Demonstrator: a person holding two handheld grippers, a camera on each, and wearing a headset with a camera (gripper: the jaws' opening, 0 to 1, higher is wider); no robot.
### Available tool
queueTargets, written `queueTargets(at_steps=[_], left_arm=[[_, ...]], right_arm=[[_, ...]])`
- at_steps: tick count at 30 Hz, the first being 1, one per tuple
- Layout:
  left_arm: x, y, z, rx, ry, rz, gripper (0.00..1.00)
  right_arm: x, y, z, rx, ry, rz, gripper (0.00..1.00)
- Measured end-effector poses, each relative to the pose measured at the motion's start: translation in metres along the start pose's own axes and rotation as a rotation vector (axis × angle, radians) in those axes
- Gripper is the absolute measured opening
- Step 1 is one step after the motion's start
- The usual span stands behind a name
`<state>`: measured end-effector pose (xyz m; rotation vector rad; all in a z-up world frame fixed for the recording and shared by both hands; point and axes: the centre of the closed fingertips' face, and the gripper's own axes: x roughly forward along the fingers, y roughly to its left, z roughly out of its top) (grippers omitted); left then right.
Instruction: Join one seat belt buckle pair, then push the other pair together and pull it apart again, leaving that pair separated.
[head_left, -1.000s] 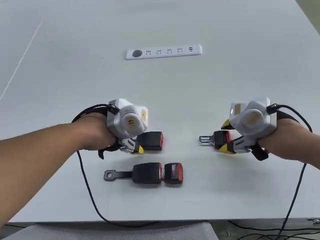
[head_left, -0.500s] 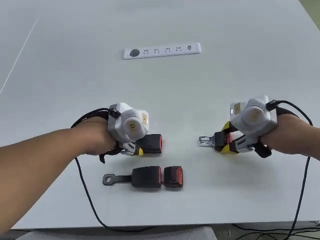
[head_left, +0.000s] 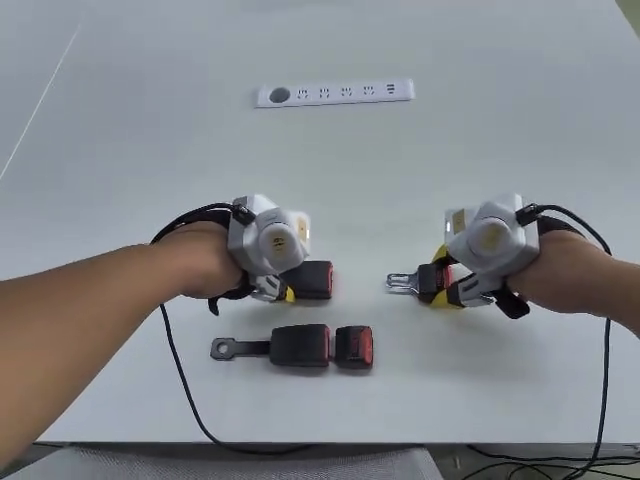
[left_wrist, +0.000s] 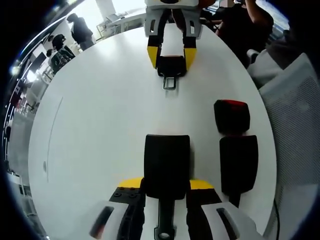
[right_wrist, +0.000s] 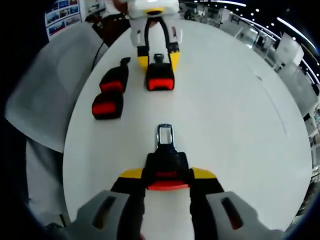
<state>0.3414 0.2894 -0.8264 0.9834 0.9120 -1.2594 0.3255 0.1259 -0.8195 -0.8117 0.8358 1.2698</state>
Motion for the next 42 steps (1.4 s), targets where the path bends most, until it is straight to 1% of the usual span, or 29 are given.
queueTargets(at_steps=[2,3,6,9,15,25,28,29,36,40,42], left_arm=[[0.0,0.0,0.0,-0.004,0.0,0.001,0.32],[0.0,0.0,0.0,-0.004,0.001,0.002,0.32],[0.0,0.0,0.0,-0.003,0.002,0.004,0.32],[0.0,0.0,0.0,-0.004,0.004,0.005,0.32],[0.0,0.0,0.0,-0.005,0.006,0.008,0.32],[0.001,0.0,0.0,-0.002,0.019,0.005,0.31],[0.001,0.0,0.0,-0.001,0.022,0.006,0.31],[0.001,0.0,0.0,0.0,0.024,0.007,0.31],[0.001,0.0,0.0,-0.002,0.028,0.012,0.31],[0.001,0.001,0.0,-0.006,0.019,0.015,0.3],[0.001,0.001,-0.001,-0.009,0.006,0.017,0.3]], right_arm=[[0.006,-0.002,0.01,-0.011,-0.004,0.002,0.33],[0.009,-0.004,0.013,-0.018,-0.004,0.005,0.33],[0.016,-0.001,0.027,-0.042,-0.007,0.006,0.33],[0.025,0.002,0.04,-0.052,-0.016,0.002,0.33],[0.036,0.001,0.058,-0.056,-0.021,-0.01,0.33],[0.041,-0.001,0.066,-0.061,-0.027,-0.014,0.33],[0.044,-0.001,0.071,-0.052,-0.039,-0.014,0.33],[0.044,-0.002,0.07,-0.058,-0.03,-0.016,0.33],[0.045,-0.003,0.071,-0.059,-0.029,0.002,0.32],[0.046,-0.004,0.073,-0.047,-0.024,0.0,0.31],[0.048,-0.004,0.076,-0.045,-0.015,-0.004,0.31]])
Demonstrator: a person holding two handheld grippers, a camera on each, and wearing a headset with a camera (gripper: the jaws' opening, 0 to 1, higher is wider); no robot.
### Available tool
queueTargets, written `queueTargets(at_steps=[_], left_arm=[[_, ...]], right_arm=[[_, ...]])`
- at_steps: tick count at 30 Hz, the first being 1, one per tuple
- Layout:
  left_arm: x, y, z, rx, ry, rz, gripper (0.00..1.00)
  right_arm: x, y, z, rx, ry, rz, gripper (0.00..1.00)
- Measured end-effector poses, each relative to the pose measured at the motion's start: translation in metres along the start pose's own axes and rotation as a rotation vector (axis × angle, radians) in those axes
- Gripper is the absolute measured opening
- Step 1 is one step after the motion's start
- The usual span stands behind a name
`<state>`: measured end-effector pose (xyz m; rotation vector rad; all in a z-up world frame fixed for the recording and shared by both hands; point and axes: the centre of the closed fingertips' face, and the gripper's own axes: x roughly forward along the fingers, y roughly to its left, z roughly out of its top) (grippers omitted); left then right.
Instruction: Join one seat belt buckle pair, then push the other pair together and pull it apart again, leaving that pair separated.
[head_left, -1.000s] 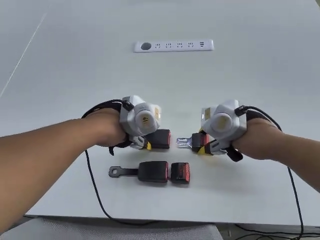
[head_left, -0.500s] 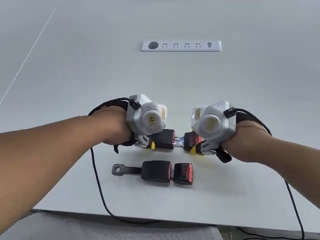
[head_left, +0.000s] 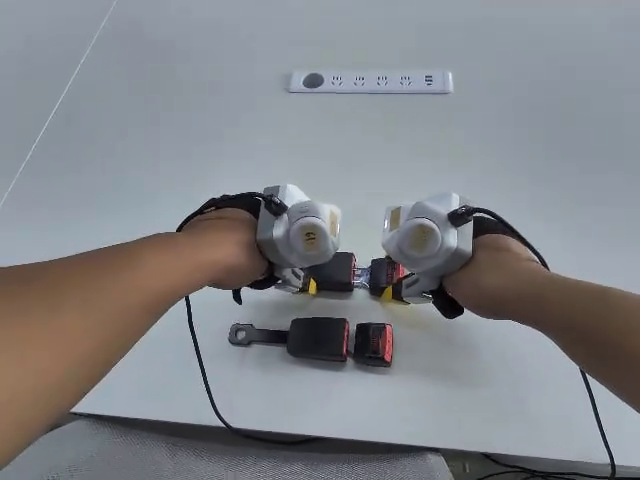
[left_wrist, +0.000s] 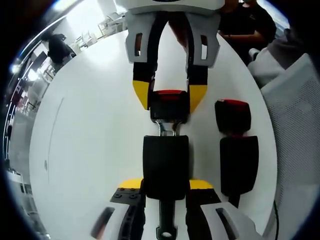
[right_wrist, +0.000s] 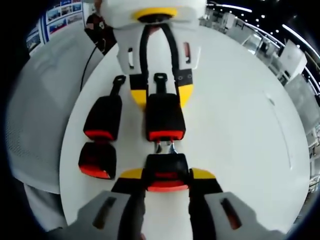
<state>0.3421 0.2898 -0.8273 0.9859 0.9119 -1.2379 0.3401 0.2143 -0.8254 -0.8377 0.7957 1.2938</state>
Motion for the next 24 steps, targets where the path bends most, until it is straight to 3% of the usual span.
queueTargets(at_steps=[5,18,24], left_arm=[[0.0,0.001,0.0,-0.004,-0.02,-0.006,0.3],[0.0,0.0,-0.001,-0.004,-0.007,-0.004,0.31],[0.0,0.0,-0.001,-0.007,-0.006,-0.001,0.31]], right_arm=[[0.007,0.0,0.012,-0.017,0.006,-0.01,0.31],[0.006,0.001,0.01,-0.015,-0.03,-0.011,0.32],[0.004,0.002,0.007,-0.017,-0.02,-0.012,0.32]])
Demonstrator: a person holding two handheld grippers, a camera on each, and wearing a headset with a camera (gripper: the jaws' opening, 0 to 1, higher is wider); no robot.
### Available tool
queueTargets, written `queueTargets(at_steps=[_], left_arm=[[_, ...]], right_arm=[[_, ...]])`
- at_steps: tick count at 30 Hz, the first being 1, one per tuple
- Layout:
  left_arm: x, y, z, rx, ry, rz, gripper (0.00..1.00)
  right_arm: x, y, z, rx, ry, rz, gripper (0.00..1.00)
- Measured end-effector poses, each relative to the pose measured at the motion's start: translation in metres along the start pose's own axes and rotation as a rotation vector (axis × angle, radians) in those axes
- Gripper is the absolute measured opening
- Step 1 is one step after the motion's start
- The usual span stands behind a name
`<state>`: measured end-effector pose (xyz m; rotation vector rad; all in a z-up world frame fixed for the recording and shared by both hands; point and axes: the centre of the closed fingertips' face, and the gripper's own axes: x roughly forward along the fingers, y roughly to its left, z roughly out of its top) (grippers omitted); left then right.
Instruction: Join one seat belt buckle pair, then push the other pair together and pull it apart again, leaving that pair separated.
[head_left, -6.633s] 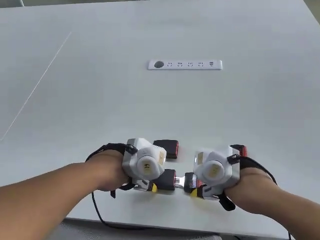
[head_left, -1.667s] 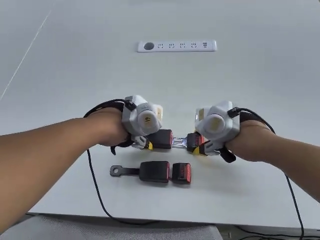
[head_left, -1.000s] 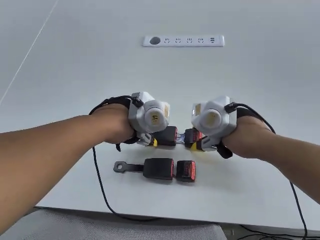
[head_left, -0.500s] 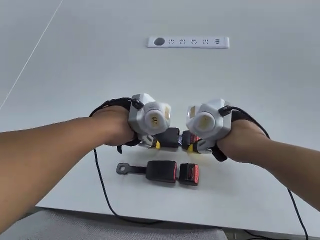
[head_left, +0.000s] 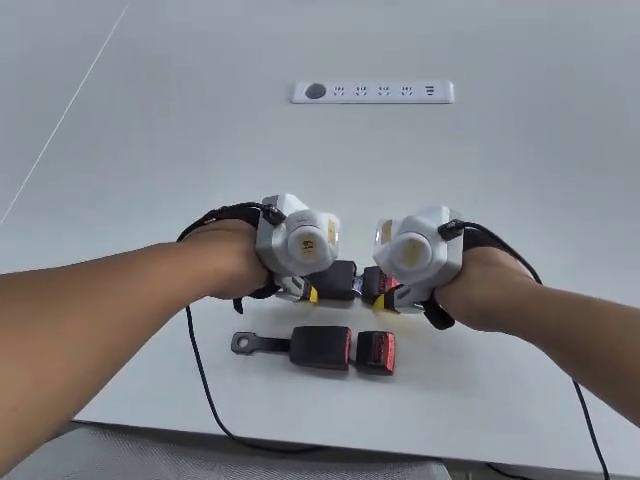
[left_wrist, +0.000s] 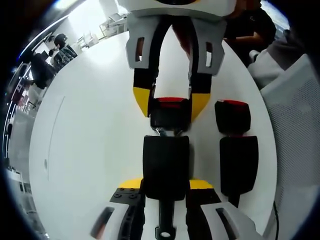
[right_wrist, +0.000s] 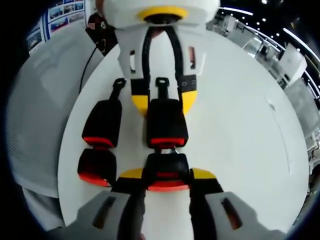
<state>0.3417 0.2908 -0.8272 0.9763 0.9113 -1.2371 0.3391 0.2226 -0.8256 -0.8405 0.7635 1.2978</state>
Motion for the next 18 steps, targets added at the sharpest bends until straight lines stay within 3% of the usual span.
queueTargets(at_steps=[5,7,10,13,18], left_arm=[[0.0,-0.001,0.0,-0.009,0.001,0.001,0.31],[-0.001,-0.001,0.0,-0.01,-0.005,0.001,0.31],[-0.001,0.0,0.0,-0.03,-0.014,-0.002,0.31],[0.0,-0.001,0.001,-0.023,-0.011,-0.006,0.31],[-0.001,-0.001,0.001,-0.011,0.004,-0.004,0.31]], right_arm=[[-0.007,0.001,-0.015,0.008,0.014,-0.011,0.33],[-0.009,0.003,-0.016,0.009,-0.006,-0.011,0.33],[-0.012,0.003,-0.019,0.004,0.005,-0.023,0.33],[-0.019,0.002,-0.032,-0.018,0.035,-0.039,0.34],[-0.033,0.005,-0.057,0.004,0.051,-0.041,0.34]])
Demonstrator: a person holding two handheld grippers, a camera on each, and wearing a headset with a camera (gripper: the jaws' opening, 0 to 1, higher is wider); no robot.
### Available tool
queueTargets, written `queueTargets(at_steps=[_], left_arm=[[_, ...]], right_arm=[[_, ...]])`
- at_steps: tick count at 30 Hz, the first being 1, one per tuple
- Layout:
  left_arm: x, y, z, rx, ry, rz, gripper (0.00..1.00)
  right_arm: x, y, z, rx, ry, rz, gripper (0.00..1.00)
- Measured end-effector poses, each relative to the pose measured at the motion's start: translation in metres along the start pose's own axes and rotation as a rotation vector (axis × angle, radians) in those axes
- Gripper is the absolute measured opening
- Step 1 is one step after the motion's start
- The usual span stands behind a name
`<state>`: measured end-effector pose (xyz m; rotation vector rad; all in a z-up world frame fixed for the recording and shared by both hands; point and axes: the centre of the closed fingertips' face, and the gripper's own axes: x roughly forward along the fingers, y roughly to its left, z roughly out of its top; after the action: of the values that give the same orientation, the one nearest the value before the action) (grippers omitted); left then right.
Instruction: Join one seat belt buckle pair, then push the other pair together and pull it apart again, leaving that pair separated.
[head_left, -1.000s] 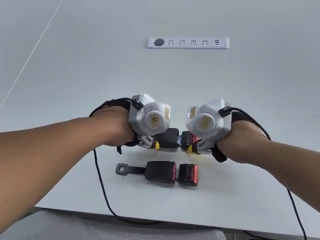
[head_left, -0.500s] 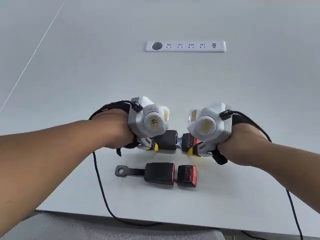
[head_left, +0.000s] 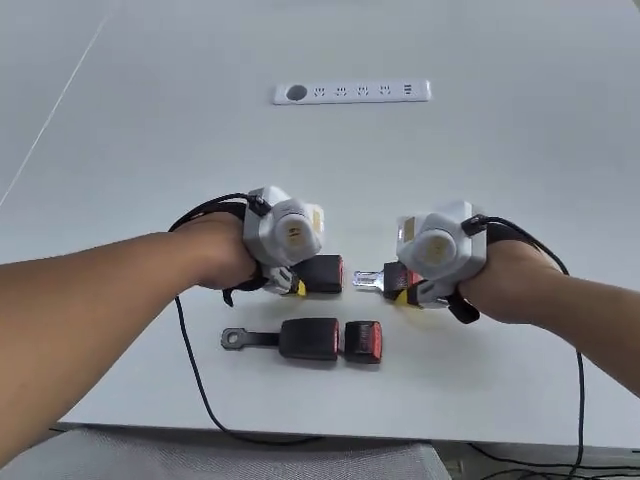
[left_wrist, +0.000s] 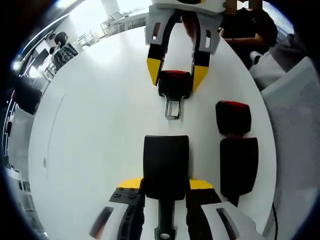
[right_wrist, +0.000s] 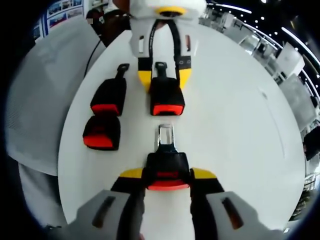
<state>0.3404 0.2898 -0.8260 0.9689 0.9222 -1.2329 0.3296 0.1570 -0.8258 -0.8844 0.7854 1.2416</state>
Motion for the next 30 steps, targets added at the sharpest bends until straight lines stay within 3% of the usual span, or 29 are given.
queueTargets(at_steps=[9,17,21,23,27,30], left_arm=[[0.0,-0.001,0.001,0.033,0.042,0.018,0.32],[-0.002,0.0,0.0,0.025,0.038,0.03,0.32],[-0.002,-0.001,0.0,0.016,0.03,0.04,0.32],[-0.002,0.0,-0.001,-0.032,0.028,0.052,0.32],[-0.003,0.001,-0.002,-0.036,0.017,0.073,0.33],[-0.005,0.0,-0.003,-0.031,0.004,0.095,0.33]], right_arm=[[-0.024,0.0,-0.048,0.062,0.029,-0.014,0.34],[-0.044,-0.003,-0.086,0.063,0.082,-0.031,0.35],[-0.047,-0.005,-0.091,0.071,0.071,-0.05,0.36],[-0.047,-0.005,-0.09,0.081,0.065,-0.057,0.36],[-0.048,-0.007,-0.089,0.071,0.065,-0.081,0.38],[-0.049,-0.014,-0.09,0.115,0.05,-0.13,0.43]])
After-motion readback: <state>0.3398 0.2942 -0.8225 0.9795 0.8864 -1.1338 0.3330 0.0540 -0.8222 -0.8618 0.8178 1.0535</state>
